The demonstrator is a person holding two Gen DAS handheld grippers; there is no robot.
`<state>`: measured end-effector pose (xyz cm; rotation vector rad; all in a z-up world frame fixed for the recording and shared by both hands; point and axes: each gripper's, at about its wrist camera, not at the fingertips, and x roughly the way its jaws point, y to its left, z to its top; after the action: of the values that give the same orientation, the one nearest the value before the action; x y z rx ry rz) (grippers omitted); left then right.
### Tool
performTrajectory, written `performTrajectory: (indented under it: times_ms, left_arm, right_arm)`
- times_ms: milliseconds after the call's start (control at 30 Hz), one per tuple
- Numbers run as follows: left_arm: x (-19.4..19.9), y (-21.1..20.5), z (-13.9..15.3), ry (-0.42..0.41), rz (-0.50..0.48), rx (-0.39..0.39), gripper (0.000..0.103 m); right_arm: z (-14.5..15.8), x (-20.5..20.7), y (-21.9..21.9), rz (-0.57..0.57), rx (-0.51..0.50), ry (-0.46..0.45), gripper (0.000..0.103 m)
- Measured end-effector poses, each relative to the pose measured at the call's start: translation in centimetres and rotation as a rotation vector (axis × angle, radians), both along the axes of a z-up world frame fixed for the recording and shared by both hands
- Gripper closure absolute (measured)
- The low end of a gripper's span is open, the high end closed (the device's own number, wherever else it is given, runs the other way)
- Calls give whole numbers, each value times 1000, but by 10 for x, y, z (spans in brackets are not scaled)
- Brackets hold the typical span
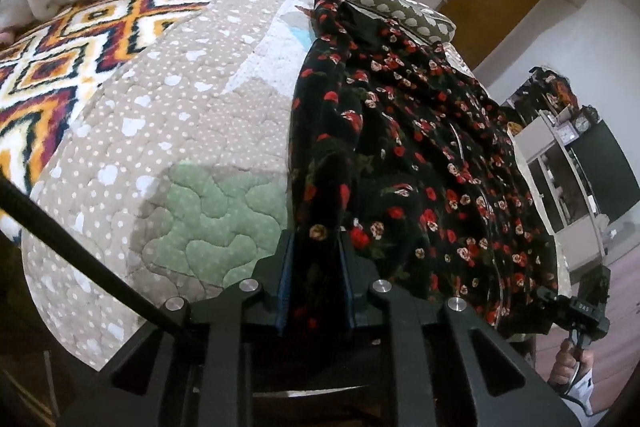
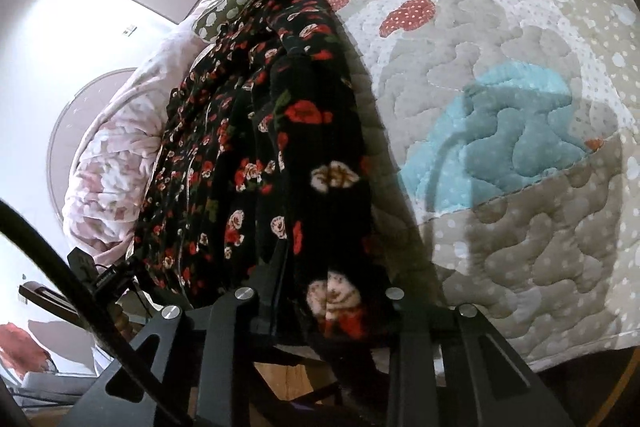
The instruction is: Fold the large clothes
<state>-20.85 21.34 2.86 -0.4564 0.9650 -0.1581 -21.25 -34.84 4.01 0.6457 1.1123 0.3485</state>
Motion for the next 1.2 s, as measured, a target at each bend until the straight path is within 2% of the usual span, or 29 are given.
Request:
performTrajectory:
  times_ms: [100, 233, 333, 467, 567, 633, 733, 833, 867, 900, 967, 1133, 1200]
  left_arm:
    - [-1, 3, 8, 14, -4, 0, 90]
    - [-6, 18, 31, -27, 6, -133, 94]
    - [-3, 22, 54, -77, 4, -178, 95]
    - [20, 18, 84, -136, -8, -194, 103]
    - [51, 18, 105, -182, 5, -191, 103]
    - [75, 16, 115, -197, 22, -172, 103]
    - [89, 8, 121, -201, 35, -121, 103]
    - [83, 5, 113, -186, 36, -65, 99]
    - [78, 6, 105, -164, 36, -46, 88]
    - [75, 8, 97, -144, 41, -33, 73]
    - [65, 15, 79, -113, 52, -13, 58]
    - [47, 20, 29, -9, 30, 86, 55]
    - [43, 20, 13, 19, 5, 70, 55]
  right_arm:
    - [7, 0, 0, 17, -2, 6, 81]
    - [34, 2, -2, 51, -7, -32, 87]
    - [62, 9, -2, 80, 32, -93, 88]
    - [96, 28, 1, 94, 62, -168, 89]
    - [119, 51, 6, 99, 73, -218, 89]
    - [135, 75, 14, 100, 55, -257, 90]
    - [144, 104, 28, 107, 18, -272, 90]
    - [132, 122, 39, 123, -17, -241, 90]
    - [125, 124, 41, 126, -13, -229, 90]
    - [119, 124, 40, 123, -11, -221, 90]
    - [109, 121, 36, 114, -4, -208, 90]
    - [93, 111, 19, 77, 8, -181, 90]
    - [89, 106, 14, 65, 8, -169, 90]
